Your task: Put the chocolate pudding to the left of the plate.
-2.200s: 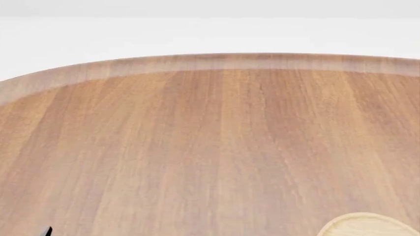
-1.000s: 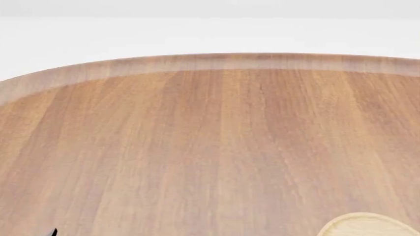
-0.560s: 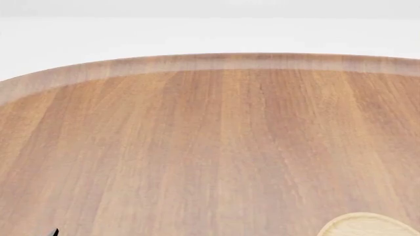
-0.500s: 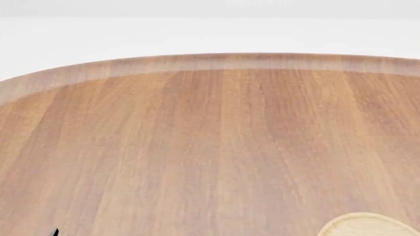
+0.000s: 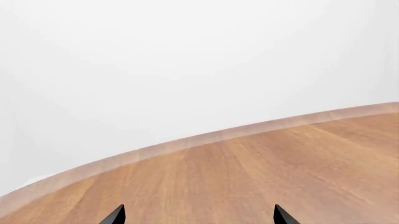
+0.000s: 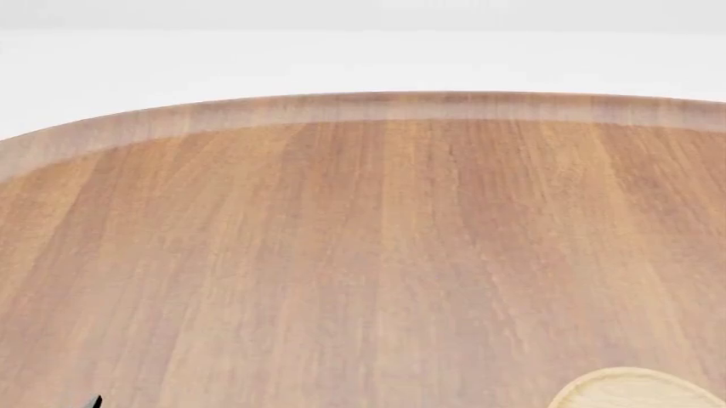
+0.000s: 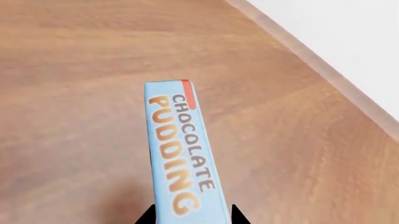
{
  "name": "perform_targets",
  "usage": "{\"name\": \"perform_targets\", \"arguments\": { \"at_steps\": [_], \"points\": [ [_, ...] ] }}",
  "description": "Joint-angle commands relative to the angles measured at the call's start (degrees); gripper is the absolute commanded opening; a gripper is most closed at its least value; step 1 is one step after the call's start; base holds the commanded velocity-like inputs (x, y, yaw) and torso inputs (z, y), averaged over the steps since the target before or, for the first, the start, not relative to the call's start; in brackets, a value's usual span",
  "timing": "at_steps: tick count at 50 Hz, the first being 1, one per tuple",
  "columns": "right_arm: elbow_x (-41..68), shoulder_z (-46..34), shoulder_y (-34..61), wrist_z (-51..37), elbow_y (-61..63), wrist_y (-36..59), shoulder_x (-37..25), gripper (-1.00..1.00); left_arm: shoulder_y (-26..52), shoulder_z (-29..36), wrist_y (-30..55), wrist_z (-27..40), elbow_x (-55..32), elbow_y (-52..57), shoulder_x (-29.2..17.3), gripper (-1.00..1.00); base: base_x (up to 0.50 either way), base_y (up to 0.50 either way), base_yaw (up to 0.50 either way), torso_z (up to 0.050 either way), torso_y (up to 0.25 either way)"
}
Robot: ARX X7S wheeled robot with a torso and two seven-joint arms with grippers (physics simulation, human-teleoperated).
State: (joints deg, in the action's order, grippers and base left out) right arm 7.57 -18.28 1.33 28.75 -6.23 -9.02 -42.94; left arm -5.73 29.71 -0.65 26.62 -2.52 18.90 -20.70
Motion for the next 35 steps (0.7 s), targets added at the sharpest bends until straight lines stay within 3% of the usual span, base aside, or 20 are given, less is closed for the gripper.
{"name": "perform_targets", "arguments": {
  "at_steps": [1,35],
  "points": [
    [-1.12,-0.04,2.45,0.01,-3.18,-0.29,1.00,-1.00,0.13,0.10,0.03,0.07,-0.19,-0.07,-0.11,1.00,0.00,0.00,0.00,0.000,0.000],
    [-1.29,-2.35,10.42,2.38,-18.23,-4.97,7.03,-1.00,0.43,0.58,-0.27,0.42,-0.37,-0.52,-0.36,1.00,0.00,0.00,0.00,0.000,0.000]
  ]
}}
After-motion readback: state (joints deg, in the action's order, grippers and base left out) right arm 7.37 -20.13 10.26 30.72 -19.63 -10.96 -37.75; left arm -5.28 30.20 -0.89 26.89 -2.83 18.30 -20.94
